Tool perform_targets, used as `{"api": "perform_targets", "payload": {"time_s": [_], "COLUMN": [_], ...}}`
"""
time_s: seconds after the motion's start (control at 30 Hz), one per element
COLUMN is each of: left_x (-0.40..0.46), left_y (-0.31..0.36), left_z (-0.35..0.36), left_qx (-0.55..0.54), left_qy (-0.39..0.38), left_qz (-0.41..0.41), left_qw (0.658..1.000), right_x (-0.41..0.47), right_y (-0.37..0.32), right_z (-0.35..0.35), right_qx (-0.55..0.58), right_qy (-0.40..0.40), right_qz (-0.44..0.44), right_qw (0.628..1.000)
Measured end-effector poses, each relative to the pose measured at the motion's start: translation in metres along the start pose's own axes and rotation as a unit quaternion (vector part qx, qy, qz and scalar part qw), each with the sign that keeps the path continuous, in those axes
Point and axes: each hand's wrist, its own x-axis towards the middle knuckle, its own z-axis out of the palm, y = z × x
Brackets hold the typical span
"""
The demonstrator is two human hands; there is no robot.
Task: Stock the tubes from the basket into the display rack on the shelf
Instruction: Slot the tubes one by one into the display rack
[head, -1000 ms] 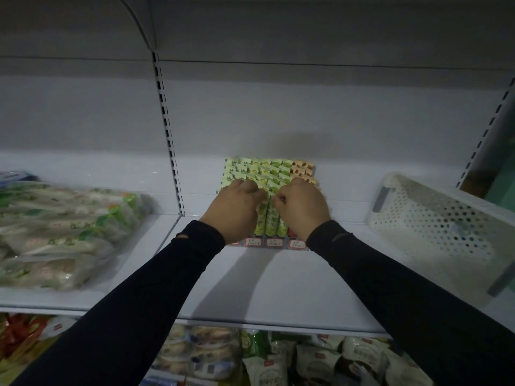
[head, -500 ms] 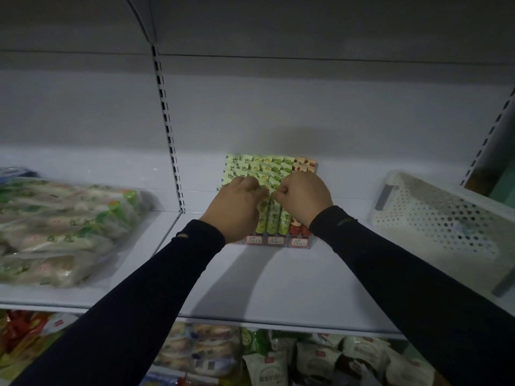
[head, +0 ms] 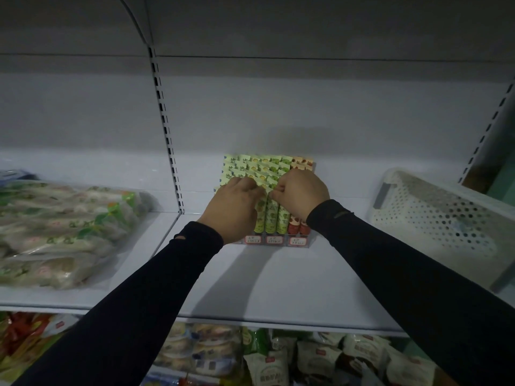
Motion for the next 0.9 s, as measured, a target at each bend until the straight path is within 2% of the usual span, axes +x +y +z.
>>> {"api": "perform_targets", "payload": {"time_s": [0.3,0.9], "left_x": [-0.001,-0.002], "left_y": [0.0,0.003], "left_z": [-0.001,-0.003], "left_qx": [-0.02,0.003], "left_qy": [0.013,0.006], "left_qz": [0.006,0.005], "left_qw": [1.0,1.0], "right_x": [-0.001,-0.001], "right_y": [0.007,0.007], "right_z": [-0.003,-0.008], "right_qx": [0.029,-0.005], "right_qy": [0.033,-0.021], "right_qz": [-0.031,-0.046], "right_qw": [0.999,0.999]}}
